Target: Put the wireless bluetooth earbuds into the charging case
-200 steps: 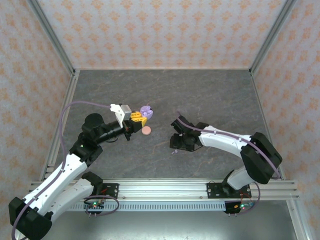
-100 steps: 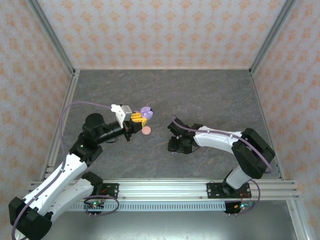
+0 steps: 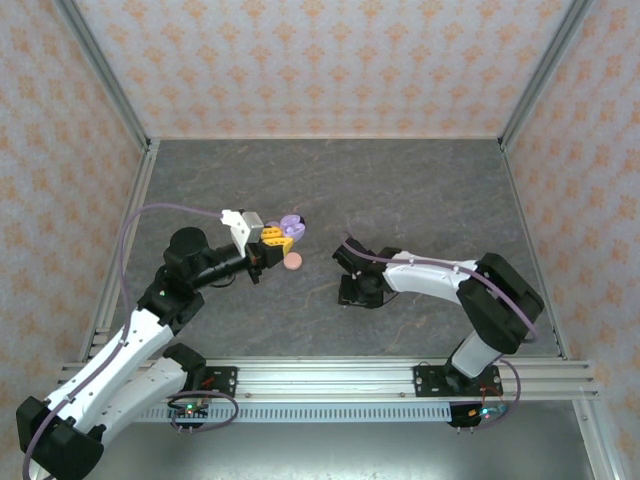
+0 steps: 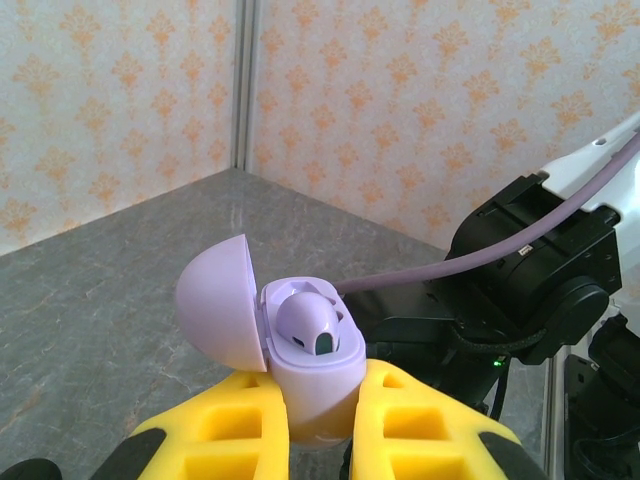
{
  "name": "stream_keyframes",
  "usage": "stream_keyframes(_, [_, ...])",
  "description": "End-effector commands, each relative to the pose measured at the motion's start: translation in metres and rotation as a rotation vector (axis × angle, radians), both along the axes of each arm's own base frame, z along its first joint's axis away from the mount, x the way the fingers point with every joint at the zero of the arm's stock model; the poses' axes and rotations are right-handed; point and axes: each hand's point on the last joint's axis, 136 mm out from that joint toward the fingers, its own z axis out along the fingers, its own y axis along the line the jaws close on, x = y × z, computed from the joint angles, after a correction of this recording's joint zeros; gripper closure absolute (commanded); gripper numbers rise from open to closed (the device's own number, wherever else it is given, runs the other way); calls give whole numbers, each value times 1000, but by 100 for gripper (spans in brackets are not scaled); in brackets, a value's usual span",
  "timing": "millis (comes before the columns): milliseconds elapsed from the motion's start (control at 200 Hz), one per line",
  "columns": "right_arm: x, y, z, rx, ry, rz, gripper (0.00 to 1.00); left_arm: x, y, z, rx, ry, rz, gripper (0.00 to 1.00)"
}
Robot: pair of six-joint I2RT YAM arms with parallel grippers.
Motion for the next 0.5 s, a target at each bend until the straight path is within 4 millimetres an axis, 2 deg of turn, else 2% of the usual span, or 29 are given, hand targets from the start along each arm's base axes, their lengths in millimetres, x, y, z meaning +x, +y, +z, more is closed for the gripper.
stream_keyframes(0, [-1,7,-4,6,17,13,69,-2,2,20,-11,-61,12,92])
stream_keyframes(125, [0,9,-3,12,11,21,77,-1,3,19,-10,-58,15,92])
stream_keyframes(285, [8,10,8,20,-49,36,78,-2,3,19,-8,-58,15,92])
stream_keyframes(495, [26,9,47,54,-210,65,78,-1,3,19,-12,-58,17,92])
